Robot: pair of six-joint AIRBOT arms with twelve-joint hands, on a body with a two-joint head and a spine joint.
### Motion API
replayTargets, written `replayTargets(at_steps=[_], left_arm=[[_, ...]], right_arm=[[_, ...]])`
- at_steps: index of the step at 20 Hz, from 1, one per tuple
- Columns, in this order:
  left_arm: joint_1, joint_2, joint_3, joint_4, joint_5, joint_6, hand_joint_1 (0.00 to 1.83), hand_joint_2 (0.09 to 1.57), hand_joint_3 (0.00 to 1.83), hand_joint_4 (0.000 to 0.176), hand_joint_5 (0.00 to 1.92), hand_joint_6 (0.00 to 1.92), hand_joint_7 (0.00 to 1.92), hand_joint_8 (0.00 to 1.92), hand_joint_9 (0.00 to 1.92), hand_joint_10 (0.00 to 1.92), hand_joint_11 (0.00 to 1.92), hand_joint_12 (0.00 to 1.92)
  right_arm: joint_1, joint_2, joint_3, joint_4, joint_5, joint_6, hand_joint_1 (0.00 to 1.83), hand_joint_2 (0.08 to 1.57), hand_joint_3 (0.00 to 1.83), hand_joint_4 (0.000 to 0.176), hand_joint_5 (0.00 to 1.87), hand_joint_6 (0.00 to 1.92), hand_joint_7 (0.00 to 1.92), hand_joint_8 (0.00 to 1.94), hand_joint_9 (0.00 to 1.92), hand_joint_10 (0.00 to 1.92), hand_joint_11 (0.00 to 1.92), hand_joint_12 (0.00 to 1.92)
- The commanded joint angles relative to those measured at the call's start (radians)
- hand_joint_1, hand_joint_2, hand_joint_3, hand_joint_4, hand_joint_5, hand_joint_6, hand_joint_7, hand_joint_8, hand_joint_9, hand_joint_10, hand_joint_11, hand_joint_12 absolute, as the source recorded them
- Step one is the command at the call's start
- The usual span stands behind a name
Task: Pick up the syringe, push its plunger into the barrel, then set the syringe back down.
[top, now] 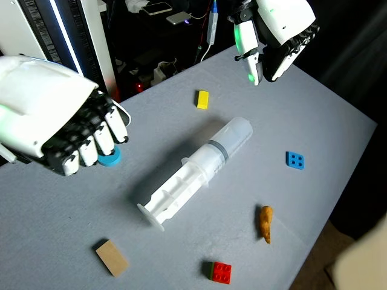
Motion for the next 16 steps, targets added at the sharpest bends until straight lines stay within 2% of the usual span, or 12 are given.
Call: replayTargets(at_steps=[1, 5, 8, 9, 11, 13, 14, 16], left_arm=[[-0.014, 0.002, 0.0, 0.1, 0.001, 0.0, 0.0, 1.08, 0.02, 0.056, 0.07, 0.0, 0.02, 0.0, 0.01, 0.0, 0.0, 0.0], [-0.019, 0.001, -0.004, 0.081, 0.009, 0.0, 0.0, 1.09, 0.01, 0.056, 0.05, 0.0, 0.01, 0.0, 0.0, 0.0, 0.0, 0.0], [-0.019, -0.005, -0.013, 0.063, 0.023, 0.001, 0.01, 1.09, 0.01, 0.063, 0.06, 0.01, 0.04, 0.01, 0.0, 0.0, 0.0, 0.0], [-0.018, -0.011, -0.009, 0.054, -0.009, 0.016, 0.03, 1.08, 0.0, 0.064, 0.07, 0.01, 0.05, 0.01, 0.0, 0.0, 0.0, 0.0], [-0.036, -0.026, 0.005, -0.033, -0.04, 0.084, 0.02, 1.08, 0.0, 0.063, 0.06, 0.0, 0.05, 0.01, 0.0, 0.0, 0.0, 0.0], [-0.054, -0.053, 0.022, -0.137, -0.025, 0.125, 0.06, 1.08, 0.0, 0.064, 0.07, 0.0, 0.05, 0.01, 0.0, 0.0, 0.0, 0.0], [-0.075, -0.078, 0.035, -0.21, 0.022, 0.173, 0.07, 1.08, 0.0, 0.071, 0.08, 0.01, 0.05, 0.01, 0.0, 0.0, 0.0, 0.0], [-0.11, -0.129, 0.067, -0.346, 0.11, 0.244, 0.03, 1.08, 0.0, 0.073, 0.06, 0.0, 0.02, 0.0, 0.0, 0.0, 0.0, 0.0]], right_arm=[[0.018, -0.002, 0.002, -0.036, 0.109, 0.0, 0.14, 0.88, 0.02, 0.0, 0.03, 0.0, 0.05, 0.0, 0.05, 0.01, 0.0, 0.47], [0.018, -0.033, 0.005, -0.036, 0.128, -0.001, 0.15, 0.88, 0.0, 0.0, 0.01, 0.0, 0.03, 0.0, 0.03, 0.0, 0.0, 0.36], [0.013, -0.033, 0.005, -0.012, 0.154, 0.057, 0.18, 0.88, 0.0, 0.0, 0.02, 0.0, 0.04, 0.0, 0.01, 0.0, 0.0, 0.29], [0.01, -0.033, 0.005, 0.016, 0.171, 0.069, 0.16, 0.89, 0.0, 0.0, 0.01, 0.0, 0.03, 0.0, 0.01, 0.0, 0.0, 0.27], [-0.001, -0.038, 0.006, 0.035, 0.211, 0.094, 0.15, 0.89, 0.0, 0.0, 0.0, 0.0, 0.02, 0.0, 0.0, 0.0, 0.0, 0.28], [-0.021, -0.052, 0.008, 0.035, 0.271, 0.1, 0.15, 0.89, 0.0, 0.0, 0.0, 0.0, 0.02, 0.0, 0.03, 0.0, 0.0, 0.42], [-0.031, -0.057, 0.01, 0.035, 0.291, 0.101, 0.17, 0.9, 0.0, 0.0, 0.0, 0.0, 0.02, 0.0, 0.03, 0.0, 0.0, 0.43], [-0.043, -0.062, 0.015, 0.035, 0.308, 0.101, 0.18, 0.9, 0.0, 0.0, 0.0, 0.0, 0.01, 0.0, 0.03, 0.0, 0.0, 0.41]])
